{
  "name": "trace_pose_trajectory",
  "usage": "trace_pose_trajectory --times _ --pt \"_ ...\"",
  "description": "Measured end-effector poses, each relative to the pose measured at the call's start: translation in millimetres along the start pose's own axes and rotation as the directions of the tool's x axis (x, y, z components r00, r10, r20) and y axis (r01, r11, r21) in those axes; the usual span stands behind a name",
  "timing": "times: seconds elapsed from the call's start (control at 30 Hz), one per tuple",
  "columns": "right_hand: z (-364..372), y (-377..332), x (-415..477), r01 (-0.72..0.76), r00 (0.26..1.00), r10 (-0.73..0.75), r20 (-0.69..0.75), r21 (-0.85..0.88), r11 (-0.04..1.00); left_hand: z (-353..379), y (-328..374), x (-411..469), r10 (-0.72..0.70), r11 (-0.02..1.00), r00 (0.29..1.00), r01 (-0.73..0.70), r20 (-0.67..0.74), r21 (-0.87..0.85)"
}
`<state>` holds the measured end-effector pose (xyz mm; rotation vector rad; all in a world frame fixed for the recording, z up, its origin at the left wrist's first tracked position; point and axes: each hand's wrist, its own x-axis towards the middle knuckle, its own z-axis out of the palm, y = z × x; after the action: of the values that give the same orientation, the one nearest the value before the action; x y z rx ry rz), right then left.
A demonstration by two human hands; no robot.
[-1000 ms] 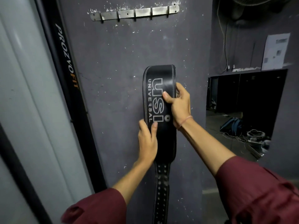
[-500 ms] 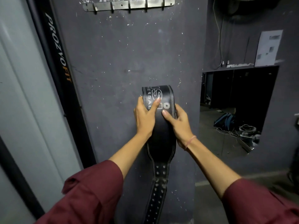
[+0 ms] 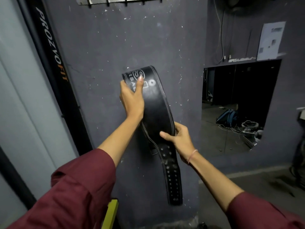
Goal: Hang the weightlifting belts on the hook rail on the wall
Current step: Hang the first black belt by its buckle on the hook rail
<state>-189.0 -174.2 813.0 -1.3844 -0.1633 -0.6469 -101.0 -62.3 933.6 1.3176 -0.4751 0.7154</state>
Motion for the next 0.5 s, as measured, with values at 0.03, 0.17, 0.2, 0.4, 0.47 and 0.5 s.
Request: trace_pose_trajectory --times 0.03,0.17,0.2,0.4,0.47,0.5 --pt "1 -1 0 0.020 1.000 -0.020 -0.018 0.017 1.000 0 4 7 -0.006 1.000 1.000 0.006 -0.013 -0.003" --pt "1 29 -27 -0.113 0.994 0.112 -0.015 -0.052 0.992 4 13 16 0.017 1.000 0.998 -0.018 0.060 0.016" --pt "0 35 -32 -0.142 0.990 0.141 -0.014 -0.064 0.988 5 12 13 0.030 0.999 0.996 -0.032 0.088 0.021" --pt "12 -23 11 0.053 0.996 -0.055 -0.071 -0.022 0.998 18 13 15 0.056 0.994 0.991 -0.067 0.122 0.090" --pt "17 -49 36 0.121 0.990 -0.121 -0.066 -0.009 0.993 19 10 14 0.059 0.986 0.990 -0.078 0.129 0.144" --pt "19 -60 46 0.127 0.990 -0.128 -0.062 -0.005 0.992 19 10 13 0.058 0.982 0.988 -0.082 0.140 0.171"
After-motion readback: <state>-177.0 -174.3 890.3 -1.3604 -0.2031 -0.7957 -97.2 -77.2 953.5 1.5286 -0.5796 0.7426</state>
